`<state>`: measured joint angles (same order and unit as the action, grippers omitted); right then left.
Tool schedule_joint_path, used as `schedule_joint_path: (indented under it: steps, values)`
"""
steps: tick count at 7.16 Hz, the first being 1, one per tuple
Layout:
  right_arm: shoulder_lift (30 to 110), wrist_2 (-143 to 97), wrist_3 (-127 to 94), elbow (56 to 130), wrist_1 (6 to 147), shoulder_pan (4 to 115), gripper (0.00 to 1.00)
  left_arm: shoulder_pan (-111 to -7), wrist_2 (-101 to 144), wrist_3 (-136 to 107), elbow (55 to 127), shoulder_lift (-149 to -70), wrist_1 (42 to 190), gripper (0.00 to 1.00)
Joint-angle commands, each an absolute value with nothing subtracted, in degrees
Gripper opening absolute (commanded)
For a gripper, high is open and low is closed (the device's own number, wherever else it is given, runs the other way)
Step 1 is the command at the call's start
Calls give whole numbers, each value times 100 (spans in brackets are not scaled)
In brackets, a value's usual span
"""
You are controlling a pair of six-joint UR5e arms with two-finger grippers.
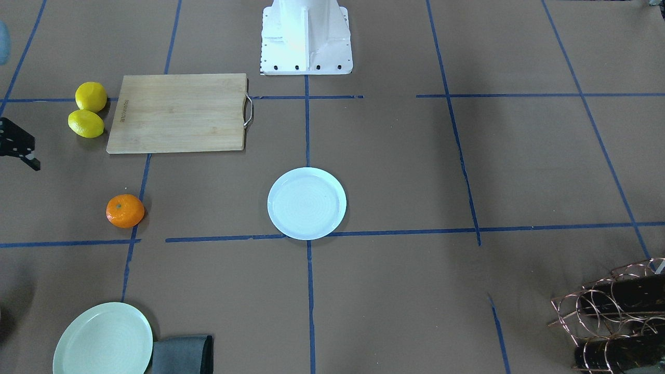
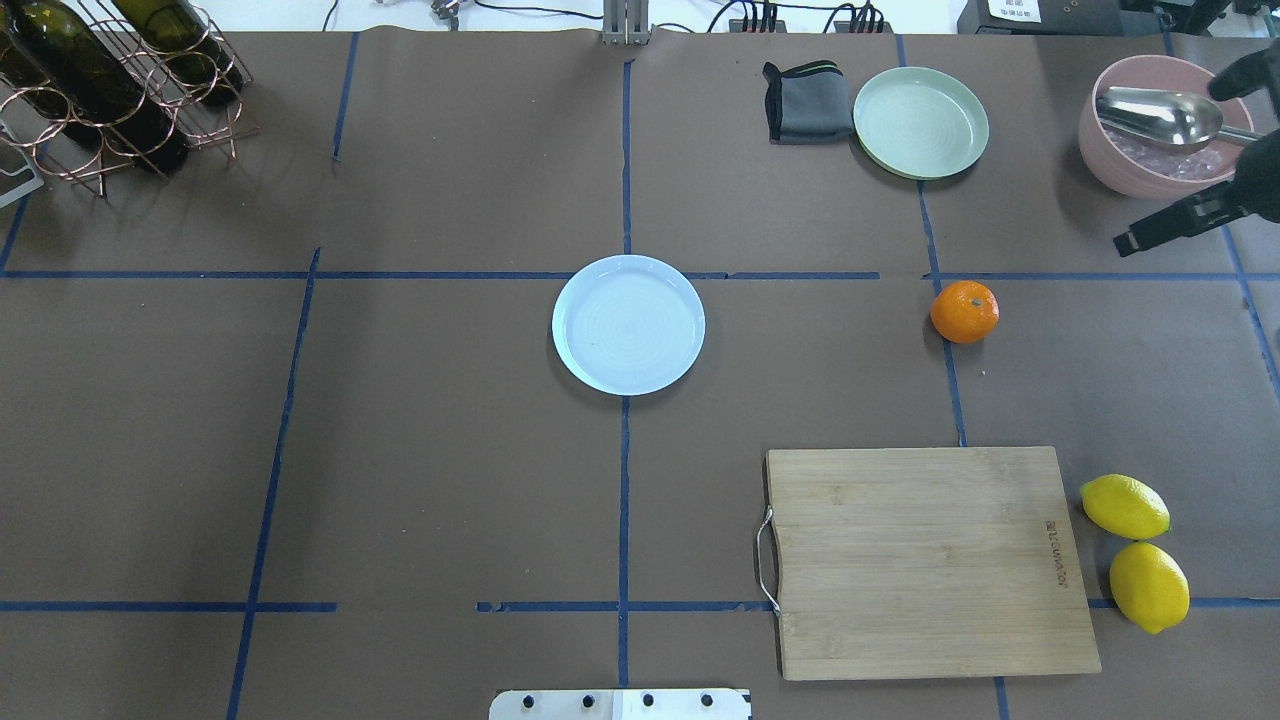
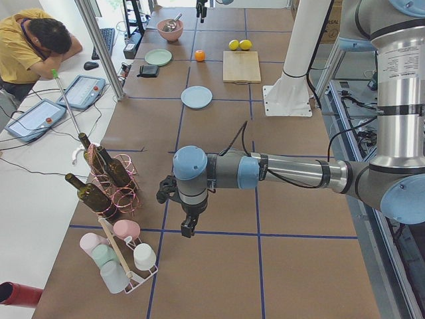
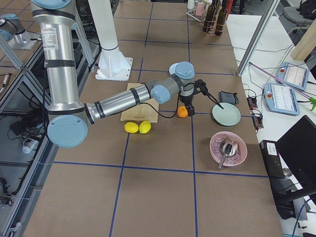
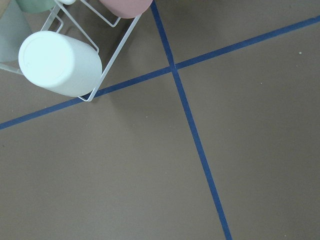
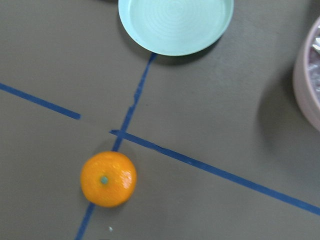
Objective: Pick orange to plate
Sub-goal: 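Move the right gripper down over the orange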
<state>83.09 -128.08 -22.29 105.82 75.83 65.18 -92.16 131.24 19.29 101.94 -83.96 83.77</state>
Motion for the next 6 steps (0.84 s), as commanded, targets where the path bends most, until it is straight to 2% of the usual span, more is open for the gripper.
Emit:
schedule_joint_path:
  steps: [1, 2, 6]
  values:
    - [7334, -11721, -3485, 9935, 7524, 5366, 100, -9220, 13140, 1916, 10204, -8393, 8393, 100]
    - [6982, -11377, -3646, 9627, 7532, 5109, 100, -9220, 13140, 1916, 10204, -8394, 8394, 100]
    - [7162, -11110, -3648, 9396, 7515, 4878, 100, -9220, 13140, 1916, 10204, -8394, 8420, 100]
